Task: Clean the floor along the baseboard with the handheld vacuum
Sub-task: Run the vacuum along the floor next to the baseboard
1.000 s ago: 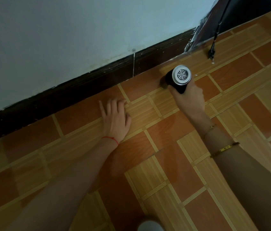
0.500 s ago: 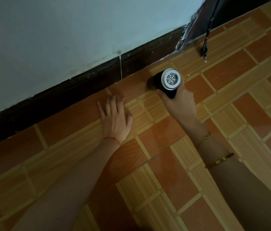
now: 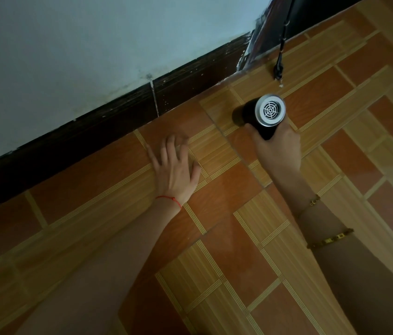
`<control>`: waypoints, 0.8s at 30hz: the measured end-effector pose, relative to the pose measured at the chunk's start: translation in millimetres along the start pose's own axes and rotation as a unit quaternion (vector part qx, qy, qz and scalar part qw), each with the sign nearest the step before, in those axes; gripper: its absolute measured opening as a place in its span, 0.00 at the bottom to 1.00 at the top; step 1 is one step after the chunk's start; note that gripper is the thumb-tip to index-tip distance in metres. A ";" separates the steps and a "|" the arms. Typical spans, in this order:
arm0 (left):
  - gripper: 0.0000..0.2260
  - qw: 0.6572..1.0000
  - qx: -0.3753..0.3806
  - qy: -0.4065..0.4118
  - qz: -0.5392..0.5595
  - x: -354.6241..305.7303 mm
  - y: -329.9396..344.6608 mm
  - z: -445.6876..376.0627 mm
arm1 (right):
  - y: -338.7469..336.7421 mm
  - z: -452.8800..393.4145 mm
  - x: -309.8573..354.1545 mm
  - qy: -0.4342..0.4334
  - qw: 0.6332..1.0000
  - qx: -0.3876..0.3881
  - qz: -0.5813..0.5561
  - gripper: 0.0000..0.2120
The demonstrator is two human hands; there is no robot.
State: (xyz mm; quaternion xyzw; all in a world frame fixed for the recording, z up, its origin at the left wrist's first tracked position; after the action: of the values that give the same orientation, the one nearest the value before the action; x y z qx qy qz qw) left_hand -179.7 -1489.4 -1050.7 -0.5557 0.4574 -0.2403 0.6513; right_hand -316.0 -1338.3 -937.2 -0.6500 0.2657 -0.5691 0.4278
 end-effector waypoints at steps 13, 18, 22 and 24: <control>0.27 1.000 -0.001 -0.002 -0.012 0.0 0.3 0.5 | 3.8 -2.1 -5.7 -0.018 1.000 0.009 0.020 0.33; 0.27 1.000 -0.006 -0.003 -0.015 0.5 1.1 1.1 | 4.5 -1.3 -7.2 -0.045 0.996 0.069 0.018 0.34; 0.27 1.000 -0.003 -0.006 -0.013 -0.2 1.1 0.3 | 1.7 -6.7 -16.7 0.006 1.000 0.009 0.022 0.34; 0.27 1.000 -0.004 -0.003 -0.011 -0.8 1.1 0.5 | -2.2 -13.5 -22.6 0.044 0.999 -0.019 0.024 0.35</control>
State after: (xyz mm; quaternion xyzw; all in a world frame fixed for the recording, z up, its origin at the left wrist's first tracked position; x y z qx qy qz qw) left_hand -179.8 -1488.2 -1051.5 -0.5642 0.4504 -0.2439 0.6476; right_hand -334.0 -1321.9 -947.1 -0.6254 0.3104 -0.5820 0.4168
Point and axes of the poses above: each hand's wrist, its own z-axis away from the middle knuckle, its own y-axis out of the palm, x = y × z, the point moved 4 cm from there along -z, towards the middle knuckle, and after that the axes turned 5 degrees about z, right-handed, at the moved point
